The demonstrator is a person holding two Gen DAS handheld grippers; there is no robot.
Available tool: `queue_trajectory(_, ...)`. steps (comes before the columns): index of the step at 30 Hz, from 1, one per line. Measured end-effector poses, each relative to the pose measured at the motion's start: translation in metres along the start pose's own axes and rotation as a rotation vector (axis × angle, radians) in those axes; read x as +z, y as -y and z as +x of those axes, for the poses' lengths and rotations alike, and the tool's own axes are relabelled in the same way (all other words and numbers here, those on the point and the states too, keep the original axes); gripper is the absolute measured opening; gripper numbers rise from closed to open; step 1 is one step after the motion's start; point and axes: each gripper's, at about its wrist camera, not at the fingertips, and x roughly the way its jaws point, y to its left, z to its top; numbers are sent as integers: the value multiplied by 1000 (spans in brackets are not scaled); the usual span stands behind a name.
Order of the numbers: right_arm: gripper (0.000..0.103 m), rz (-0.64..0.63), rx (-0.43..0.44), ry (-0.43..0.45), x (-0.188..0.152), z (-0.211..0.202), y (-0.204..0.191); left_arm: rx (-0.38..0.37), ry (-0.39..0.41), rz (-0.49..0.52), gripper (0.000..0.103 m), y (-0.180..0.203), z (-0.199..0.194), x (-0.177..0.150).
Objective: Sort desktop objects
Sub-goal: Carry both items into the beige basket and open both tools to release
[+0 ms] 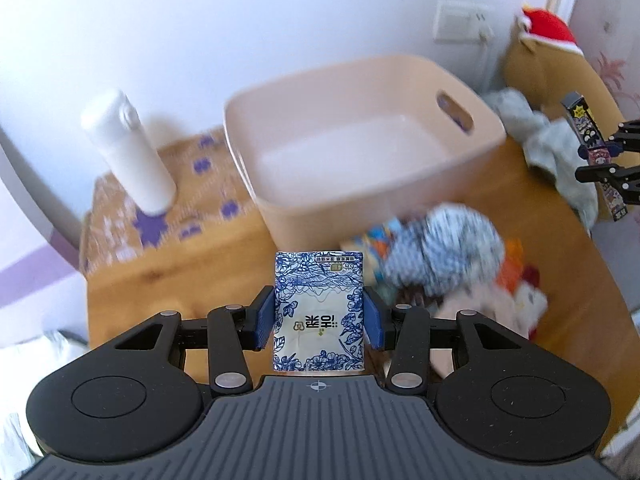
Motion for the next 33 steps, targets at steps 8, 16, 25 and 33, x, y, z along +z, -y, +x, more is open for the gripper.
queue_trajectory(8, 30, 4, -79, 119, 53, 11, 21, 30, 108, -23, 46, -2, 8, 59)
queue_trajectory(16, 30, 49, -145, 216, 98, 38, 27, 74, 142, -80, 46, -8, 35, 105)
queue_trajectory(25, 30, 187, -71, 236, 131, 88, 20, 153, 43, -169, 46, -1, 104, 117)
queue_trajectory(33, 30, 230, -8, 86, 140, 148, 2, 118, -37, -145, 46, 6, 136, 112)
